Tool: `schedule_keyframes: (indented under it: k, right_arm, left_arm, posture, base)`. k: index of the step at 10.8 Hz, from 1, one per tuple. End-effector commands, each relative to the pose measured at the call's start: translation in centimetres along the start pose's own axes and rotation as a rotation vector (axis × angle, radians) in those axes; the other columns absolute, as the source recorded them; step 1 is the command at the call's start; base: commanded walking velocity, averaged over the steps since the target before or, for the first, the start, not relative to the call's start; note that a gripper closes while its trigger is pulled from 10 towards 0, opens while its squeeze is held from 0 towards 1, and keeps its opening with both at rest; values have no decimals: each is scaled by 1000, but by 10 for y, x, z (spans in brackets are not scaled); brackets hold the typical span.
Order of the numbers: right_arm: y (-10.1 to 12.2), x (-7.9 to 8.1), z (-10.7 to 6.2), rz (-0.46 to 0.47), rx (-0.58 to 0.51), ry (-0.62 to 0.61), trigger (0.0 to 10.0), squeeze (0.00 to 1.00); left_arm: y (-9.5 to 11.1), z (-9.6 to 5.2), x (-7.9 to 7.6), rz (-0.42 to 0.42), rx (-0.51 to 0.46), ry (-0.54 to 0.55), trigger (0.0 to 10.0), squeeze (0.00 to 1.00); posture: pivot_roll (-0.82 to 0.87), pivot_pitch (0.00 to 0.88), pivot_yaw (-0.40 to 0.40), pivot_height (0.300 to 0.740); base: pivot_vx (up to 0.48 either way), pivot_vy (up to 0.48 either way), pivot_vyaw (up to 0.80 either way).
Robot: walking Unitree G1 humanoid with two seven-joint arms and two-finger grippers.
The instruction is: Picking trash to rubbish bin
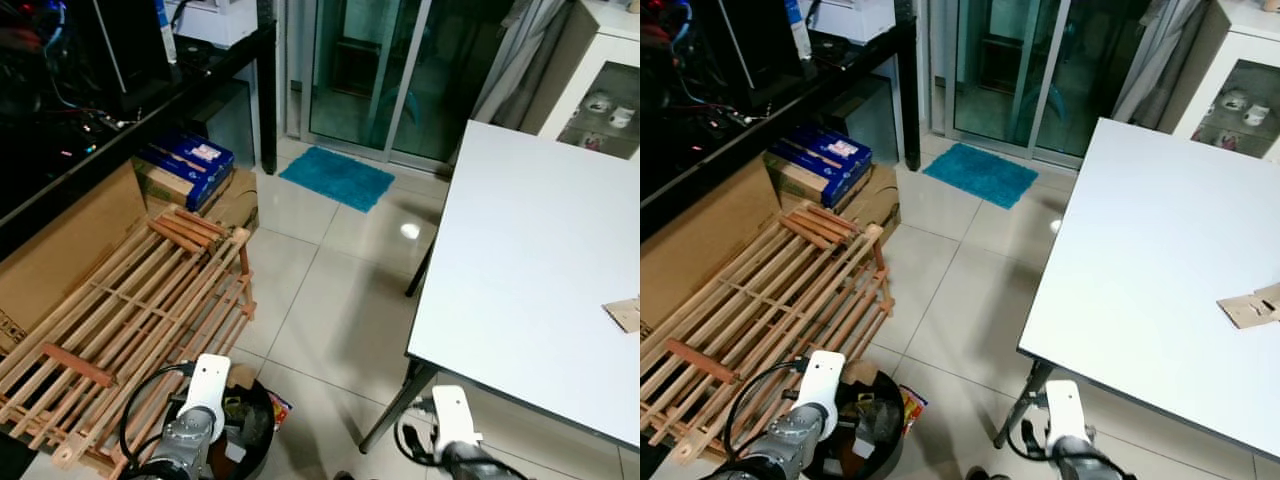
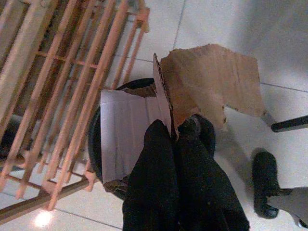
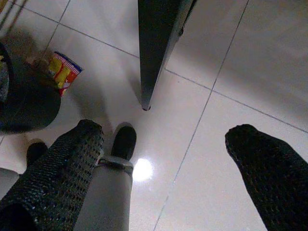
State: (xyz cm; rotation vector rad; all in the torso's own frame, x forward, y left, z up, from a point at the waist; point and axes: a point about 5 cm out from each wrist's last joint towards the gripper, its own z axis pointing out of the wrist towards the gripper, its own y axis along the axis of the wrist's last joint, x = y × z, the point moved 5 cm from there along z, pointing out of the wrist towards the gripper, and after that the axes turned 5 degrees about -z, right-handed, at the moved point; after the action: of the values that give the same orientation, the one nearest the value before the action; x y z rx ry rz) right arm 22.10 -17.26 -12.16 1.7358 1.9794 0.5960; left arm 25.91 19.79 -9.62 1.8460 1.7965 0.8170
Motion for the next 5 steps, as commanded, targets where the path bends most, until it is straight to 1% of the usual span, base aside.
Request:
schedule_keyframes:
  k: [1,2,4,5]
  right_arm:
    - [2,-3,0,-17,-12,-6,10000,0]
    - [2,-6,-1,-43,-13,-21,10000,0]
    - [-2,-7,-1,-42,5,-24,10000,0]
    - [-3,-6,-1,-24,11,-21,10000,0]
  left_arm:
    - [0,0,9,-42,16,61,10000,0]
    - [-2,0,11,-62,21,71,10000,0]
    - [-2,0,10,-63,20,63,10000,0]
    - [-2,0,9,-66,21,60,10000,0]
  posture:
    - [15,55,-65,740]
    - [18,57,-68,740]
    - [19,57,-70,740]
    - [16,56,-70,740]
  base:
    - [0,0,0]
    - [0,0,800]
    - [0,0,800]
    - [0,0,0]
